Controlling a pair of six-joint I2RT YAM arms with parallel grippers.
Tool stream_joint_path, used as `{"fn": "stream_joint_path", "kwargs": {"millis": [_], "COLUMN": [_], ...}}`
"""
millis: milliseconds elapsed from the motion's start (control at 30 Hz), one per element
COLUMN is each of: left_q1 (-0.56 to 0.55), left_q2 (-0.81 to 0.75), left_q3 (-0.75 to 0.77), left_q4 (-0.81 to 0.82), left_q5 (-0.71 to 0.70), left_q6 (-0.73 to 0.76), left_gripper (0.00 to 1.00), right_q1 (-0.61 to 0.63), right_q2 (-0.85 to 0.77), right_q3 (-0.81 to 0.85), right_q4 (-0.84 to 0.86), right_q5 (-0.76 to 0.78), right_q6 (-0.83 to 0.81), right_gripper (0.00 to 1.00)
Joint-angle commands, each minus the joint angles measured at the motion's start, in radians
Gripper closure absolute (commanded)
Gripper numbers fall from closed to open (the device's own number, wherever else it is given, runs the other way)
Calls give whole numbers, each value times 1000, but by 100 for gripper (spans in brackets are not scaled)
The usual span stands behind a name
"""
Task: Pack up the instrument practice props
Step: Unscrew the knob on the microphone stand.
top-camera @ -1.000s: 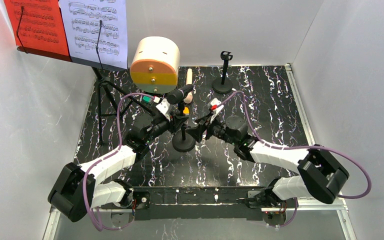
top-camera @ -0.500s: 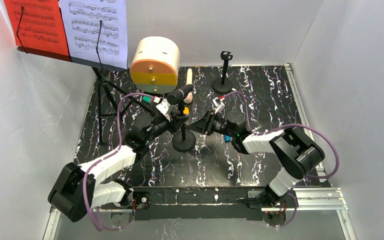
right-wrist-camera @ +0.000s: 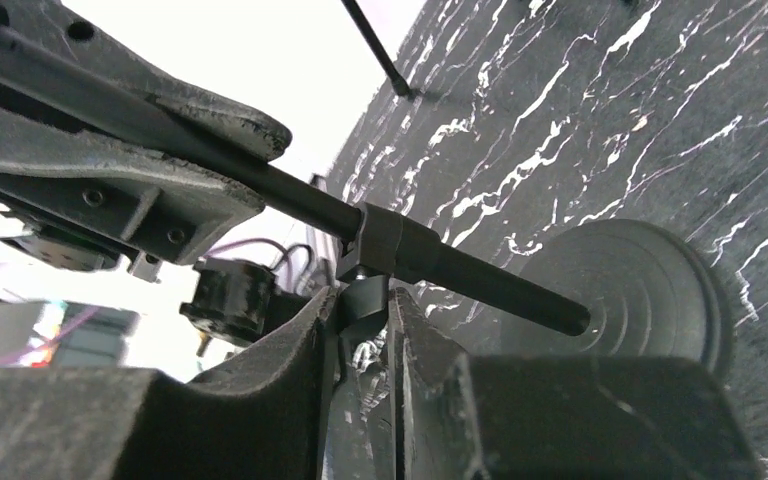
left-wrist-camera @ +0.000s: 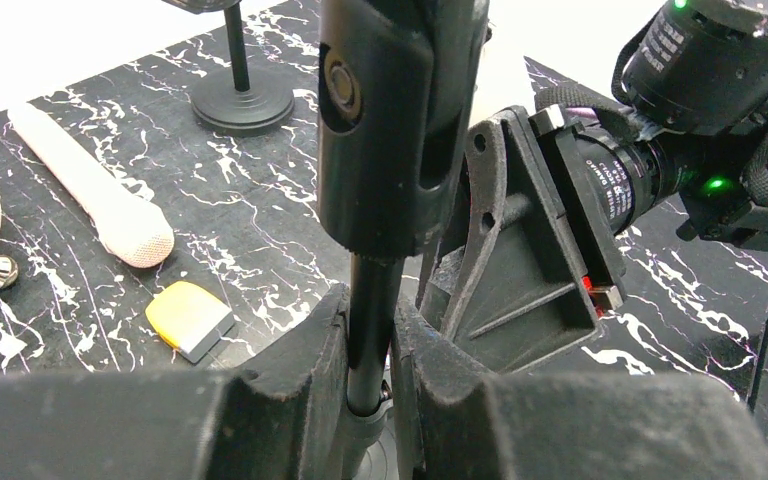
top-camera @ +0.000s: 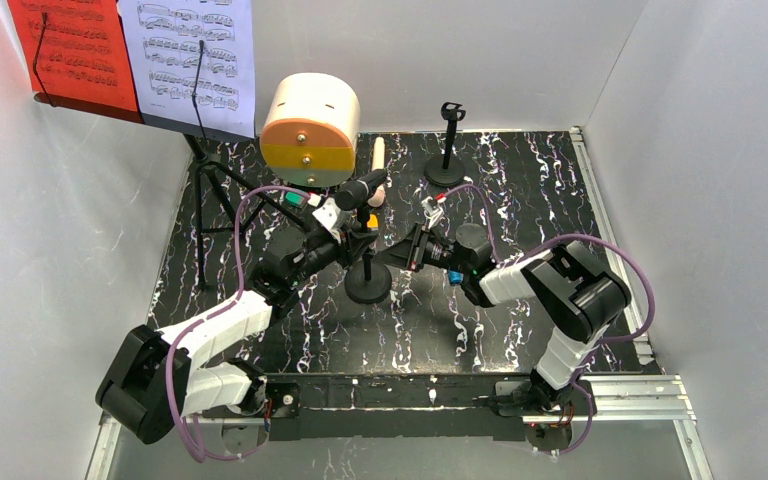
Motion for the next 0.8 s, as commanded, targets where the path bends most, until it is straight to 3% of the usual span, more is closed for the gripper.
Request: {"fn": "stream_joint_path", "kwargs": {"millis": [0,167,333,433,600,667,767], "left_q1": [-1,-1,-1,-1,-1,-1,-1], "left_q2": [10,16,17,15,18,23,22], "left_q3": [-10,-6,0,1,4,6,5], "left_q4": [-87,-87,-94,-103,-111,-112,-114], "left_q5": [4,-3,-5,-10,-17,-22,-27], "left_q6": [-21,-30,-34,-31,-29,-31,-31], "left_gripper": [100,100,100,100,100,100,100], "right_q1": [2,89,327,451,596,627,655], "right_q2": [-70,-201,-259,-248,-95,-24,-15], "right_q3": [75,114,119,62,-17,-23,-21], "right_q4": [-210,-598,-794,-701,-367,-264,-229], "right_q5": [-70,117,545,823,1200,1259,1243], "right_q6": [-326,-900,-1438,-1724,-2178,-2271,-2280], "right_gripper": [99,99,99,99,99,99,99]}}
